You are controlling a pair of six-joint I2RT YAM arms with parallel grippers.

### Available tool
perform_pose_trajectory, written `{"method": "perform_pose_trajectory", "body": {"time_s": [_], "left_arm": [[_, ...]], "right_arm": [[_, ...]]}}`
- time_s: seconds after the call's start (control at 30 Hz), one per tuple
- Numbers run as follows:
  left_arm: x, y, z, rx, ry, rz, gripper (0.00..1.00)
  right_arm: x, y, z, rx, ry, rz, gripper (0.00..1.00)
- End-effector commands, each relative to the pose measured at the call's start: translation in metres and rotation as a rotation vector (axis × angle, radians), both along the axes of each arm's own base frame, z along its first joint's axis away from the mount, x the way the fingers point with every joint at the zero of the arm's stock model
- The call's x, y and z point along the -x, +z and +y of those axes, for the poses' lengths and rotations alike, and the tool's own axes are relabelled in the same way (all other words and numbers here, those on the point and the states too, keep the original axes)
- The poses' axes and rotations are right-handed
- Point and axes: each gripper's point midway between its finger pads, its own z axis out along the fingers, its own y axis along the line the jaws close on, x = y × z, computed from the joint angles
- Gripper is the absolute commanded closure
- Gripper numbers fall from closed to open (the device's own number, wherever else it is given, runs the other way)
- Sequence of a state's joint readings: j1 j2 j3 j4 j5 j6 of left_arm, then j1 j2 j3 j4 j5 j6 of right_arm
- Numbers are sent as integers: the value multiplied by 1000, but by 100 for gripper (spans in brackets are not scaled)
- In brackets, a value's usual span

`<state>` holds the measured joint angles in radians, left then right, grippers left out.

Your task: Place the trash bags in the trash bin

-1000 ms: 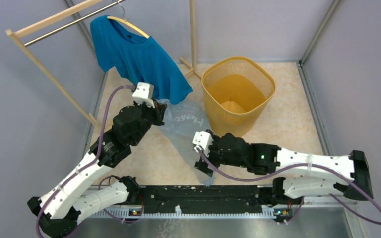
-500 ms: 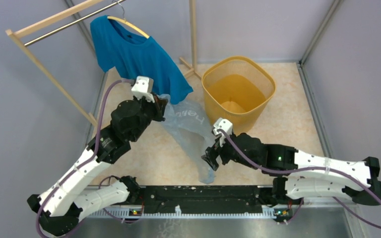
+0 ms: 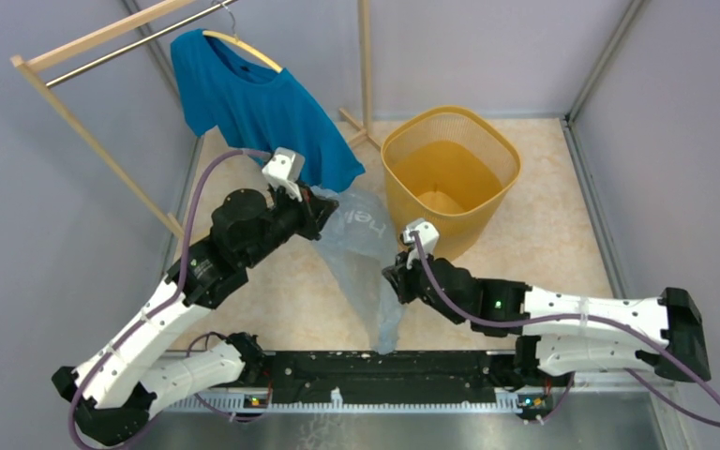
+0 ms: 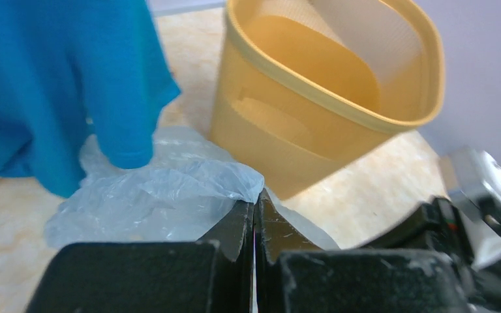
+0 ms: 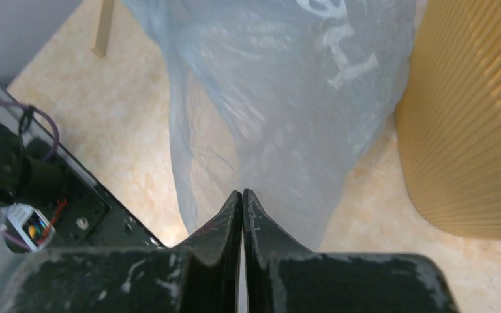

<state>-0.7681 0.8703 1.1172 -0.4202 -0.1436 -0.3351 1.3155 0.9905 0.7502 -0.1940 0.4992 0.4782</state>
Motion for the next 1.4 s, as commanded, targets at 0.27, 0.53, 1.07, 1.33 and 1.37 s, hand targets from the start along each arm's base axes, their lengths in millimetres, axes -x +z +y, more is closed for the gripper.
{"method": "perform_pose_trajectory", "body": {"time_s": [0.27,0.53,1.07,1.33,1.37], "left_arm": [[59,-40,-61,169,-405,212,100],[36,-62,-34,117,-187,232,100],[15,-75,-19,77,-35,253,100],[6,-72,-27,78,-23,270,100],[5,-70,-27,79,-22,267,100]], "right_arm": [[-61,101,64,-324,29,-285,100],[-51,71,72,-216,137,-262,93],[-45,2,23,116,120,-190,1],[-40,-1,44,38,177,-191,1],[-42,2,43,35,168,-204,1]]}}
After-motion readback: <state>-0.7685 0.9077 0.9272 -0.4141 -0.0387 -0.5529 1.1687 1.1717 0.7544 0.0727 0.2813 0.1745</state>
